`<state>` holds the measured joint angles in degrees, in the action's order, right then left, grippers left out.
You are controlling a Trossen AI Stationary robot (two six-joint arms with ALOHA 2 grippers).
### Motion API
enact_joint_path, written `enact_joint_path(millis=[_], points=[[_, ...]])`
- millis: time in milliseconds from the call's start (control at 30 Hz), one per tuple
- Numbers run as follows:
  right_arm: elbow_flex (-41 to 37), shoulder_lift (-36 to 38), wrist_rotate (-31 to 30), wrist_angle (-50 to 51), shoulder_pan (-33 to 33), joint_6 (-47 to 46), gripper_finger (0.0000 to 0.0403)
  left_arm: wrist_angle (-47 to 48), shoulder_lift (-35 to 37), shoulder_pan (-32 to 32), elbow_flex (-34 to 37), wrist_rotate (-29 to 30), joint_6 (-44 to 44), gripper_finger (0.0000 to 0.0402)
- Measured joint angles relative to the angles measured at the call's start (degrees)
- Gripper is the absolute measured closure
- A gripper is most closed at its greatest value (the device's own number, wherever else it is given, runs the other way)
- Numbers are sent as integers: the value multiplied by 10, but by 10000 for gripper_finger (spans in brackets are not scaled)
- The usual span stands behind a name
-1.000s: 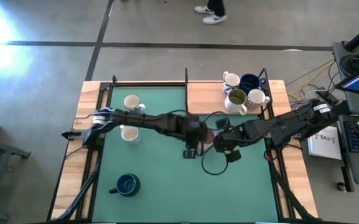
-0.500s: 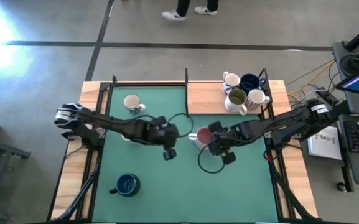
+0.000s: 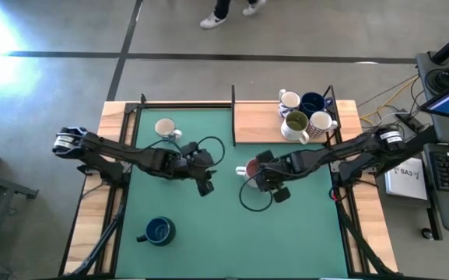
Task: Place coffee mugs
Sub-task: Put the pink white mug on the shelf
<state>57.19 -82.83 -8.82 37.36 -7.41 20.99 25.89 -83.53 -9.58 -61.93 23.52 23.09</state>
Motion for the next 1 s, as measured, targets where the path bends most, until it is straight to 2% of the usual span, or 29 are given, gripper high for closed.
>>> enact_joint_path(millis=[233, 333, 500, 733, 1000], points=[[0, -23, 1, 3, 22, 2, 307, 1, 4, 0, 0, 1, -6, 295], [0, -24, 4, 9, 21, 1, 335, 1, 4, 0, 0, 1, -15, 295], [0, -22, 44, 19, 23, -17, 385, 2, 4, 0, 0, 1, -16, 295], [5, -17, 50, 47, 22, -28, 385, 2, 4, 0, 0, 1, -16, 295], [61, -6, 49, 106, 47, -85, 385, 4, 4, 0, 0, 8, -19, 295]])
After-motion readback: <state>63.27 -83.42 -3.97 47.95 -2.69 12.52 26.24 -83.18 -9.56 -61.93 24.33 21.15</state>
